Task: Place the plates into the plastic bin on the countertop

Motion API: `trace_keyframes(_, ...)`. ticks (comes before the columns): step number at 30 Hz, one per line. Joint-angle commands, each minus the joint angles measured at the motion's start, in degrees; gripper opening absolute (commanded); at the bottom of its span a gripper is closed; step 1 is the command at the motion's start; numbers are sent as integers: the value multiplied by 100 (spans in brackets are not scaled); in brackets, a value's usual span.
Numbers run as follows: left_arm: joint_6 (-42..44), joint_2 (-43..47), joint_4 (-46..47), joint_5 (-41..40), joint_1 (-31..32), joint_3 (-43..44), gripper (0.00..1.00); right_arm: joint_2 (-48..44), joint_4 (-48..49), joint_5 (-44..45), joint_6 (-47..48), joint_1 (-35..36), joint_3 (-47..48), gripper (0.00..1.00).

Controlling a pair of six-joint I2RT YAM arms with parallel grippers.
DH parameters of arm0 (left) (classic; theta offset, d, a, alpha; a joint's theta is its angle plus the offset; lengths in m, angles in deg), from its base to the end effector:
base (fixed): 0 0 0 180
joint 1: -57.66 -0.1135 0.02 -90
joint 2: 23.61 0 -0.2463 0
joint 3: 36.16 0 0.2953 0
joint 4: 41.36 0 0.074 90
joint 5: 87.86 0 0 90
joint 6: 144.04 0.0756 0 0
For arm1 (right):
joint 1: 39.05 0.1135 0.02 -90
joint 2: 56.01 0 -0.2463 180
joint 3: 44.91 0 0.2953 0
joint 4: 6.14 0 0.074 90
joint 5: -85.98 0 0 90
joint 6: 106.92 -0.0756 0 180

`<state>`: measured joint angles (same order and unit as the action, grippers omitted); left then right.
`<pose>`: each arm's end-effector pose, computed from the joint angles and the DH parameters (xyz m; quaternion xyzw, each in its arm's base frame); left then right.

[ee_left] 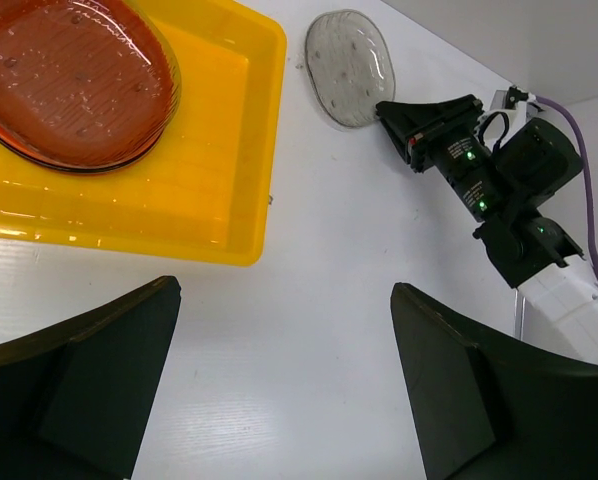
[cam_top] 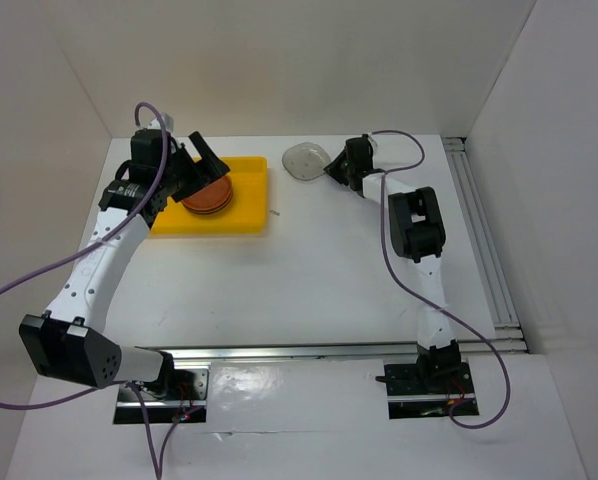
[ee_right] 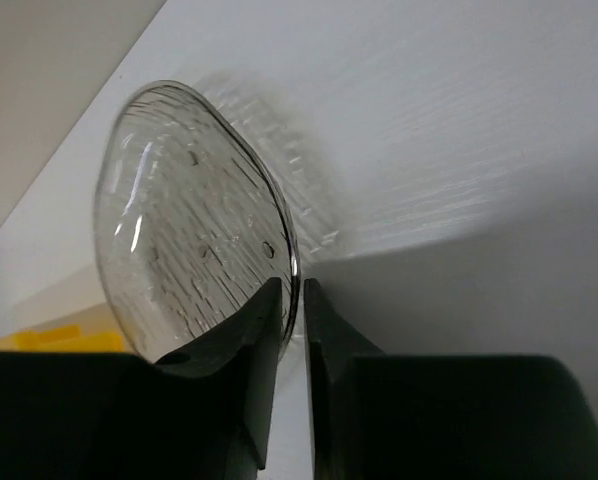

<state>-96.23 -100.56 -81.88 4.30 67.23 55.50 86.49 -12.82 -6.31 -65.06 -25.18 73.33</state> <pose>0.3788 -0.0668 0.3633 -0.2283 0.8157 -0.2462 0.4710 0.5943 0.1499 0.0652 0.2469 0.8342 0.2687 0.4134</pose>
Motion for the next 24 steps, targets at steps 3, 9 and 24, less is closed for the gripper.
trace_keyframes(3, 124, 110, 67, 39, 19, 197, 100, 498, -1092, 247, -28, 19, 184, 8)
trace_keyframes(9, 633, -408, 6, 600, 19, 468, 100, -281, -577, 298, -416, -42, -1031, 0)
trace_keyframes(24, 1283, -1726, 463, 2535, 274, 505, 97, -5748, 392, 855, 1755, 1592, -5149, 0)
